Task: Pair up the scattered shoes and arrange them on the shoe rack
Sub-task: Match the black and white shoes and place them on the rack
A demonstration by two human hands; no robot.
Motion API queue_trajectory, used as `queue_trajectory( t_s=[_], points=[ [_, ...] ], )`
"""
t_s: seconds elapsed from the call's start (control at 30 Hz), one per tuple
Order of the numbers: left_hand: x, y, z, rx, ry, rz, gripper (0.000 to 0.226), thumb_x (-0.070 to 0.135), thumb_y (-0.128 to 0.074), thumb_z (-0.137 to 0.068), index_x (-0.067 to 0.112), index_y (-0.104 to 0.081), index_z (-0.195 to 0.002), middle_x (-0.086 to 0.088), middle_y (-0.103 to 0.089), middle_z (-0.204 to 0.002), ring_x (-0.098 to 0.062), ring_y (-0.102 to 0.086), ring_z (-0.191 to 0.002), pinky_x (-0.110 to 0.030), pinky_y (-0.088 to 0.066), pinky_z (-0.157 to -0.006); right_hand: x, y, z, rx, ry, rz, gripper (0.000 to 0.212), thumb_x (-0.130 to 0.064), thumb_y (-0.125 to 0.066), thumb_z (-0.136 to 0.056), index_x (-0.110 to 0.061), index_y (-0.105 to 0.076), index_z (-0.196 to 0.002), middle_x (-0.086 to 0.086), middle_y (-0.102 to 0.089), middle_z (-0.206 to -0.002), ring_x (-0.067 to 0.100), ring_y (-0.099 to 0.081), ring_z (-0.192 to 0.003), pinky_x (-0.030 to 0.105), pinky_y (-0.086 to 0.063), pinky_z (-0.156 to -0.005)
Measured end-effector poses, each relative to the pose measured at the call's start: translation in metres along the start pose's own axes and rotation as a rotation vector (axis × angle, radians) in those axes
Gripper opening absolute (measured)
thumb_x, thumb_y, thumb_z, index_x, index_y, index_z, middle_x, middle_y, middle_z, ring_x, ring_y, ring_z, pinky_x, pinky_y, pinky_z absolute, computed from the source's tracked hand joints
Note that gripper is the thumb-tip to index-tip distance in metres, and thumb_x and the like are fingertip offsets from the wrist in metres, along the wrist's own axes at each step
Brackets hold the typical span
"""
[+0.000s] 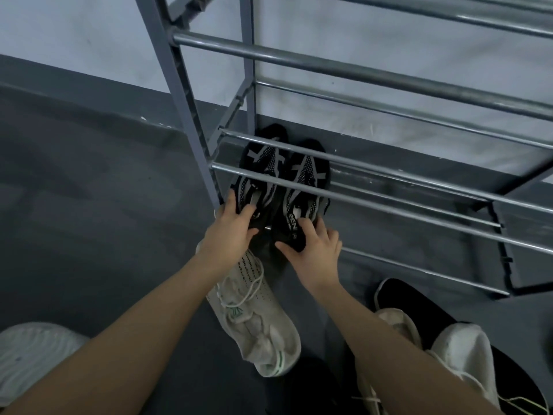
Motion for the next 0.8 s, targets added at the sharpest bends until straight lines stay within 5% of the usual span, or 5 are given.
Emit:
queue_trajectory(
  t_s=[0.3,0.53,0.8],
  points=[
    [-0.004,0.007,0.017,0.064,0.010,-0.075,0.057,0.032,-0.061,-0.086,0.018,-0.041,-0.137,-0.019,-0.036,-0.143,-0.038,-0.041,-0.124,-0.052,-0.052,-0.082,-0.006,-0.009,0.002,-0.032,0.030,-0.086,0.061,-0.042,-0.063,-0.084,-0.025,-0.039,-0.137,0.019,-0.032,-0.146,0.036,-0.030,-0.122,0.044,-0.032,-0.104],
    [0.001,0.009,0.017,0.036,0.092,-0.086,0.060,0.032,-0.058,-0.089,0.019,-0.033,-0.142,-0.019,-0.027,-0.149,-0.039,-0.037,-0.126,-0.051,-0.047,-0.088,-0.009,-0.008,-0.009,-0.076,0.025,0.055,0.065,-0.051,-0.059,-0.083,-0.028,-0.037,-0.140,0.021,-0.037,-0.143,0.038,-0.036,-0.120,0.046,-0.032,-0.104],
    [0.036,0.045,0.052,0.133,-0.005,-0.044,0.050,0.022,-0.053,-0.091,0.007,-0.040,-0.137,-0.019,-0.044,-0.139,-0.037,-0.042,-0.124,-0.047,-0.041,-0.097,-0.020,0.028,0.010,-0.129,0.060,0.083,0.075,-0.042,-0.062,-0.085,-0.022,-0.021,-0.145,0.014,-0.027,-0.150,0.036,-0.034,-0.130,0.046,-0.032,-0.106]
  ],
)
Point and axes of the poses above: each hand's wrist, its own z-axis away from the middle knuckle, its own y-axis out of the back of the hand, x = y × z, the point moved 6 cm from there along -z, towards the middle knuckle
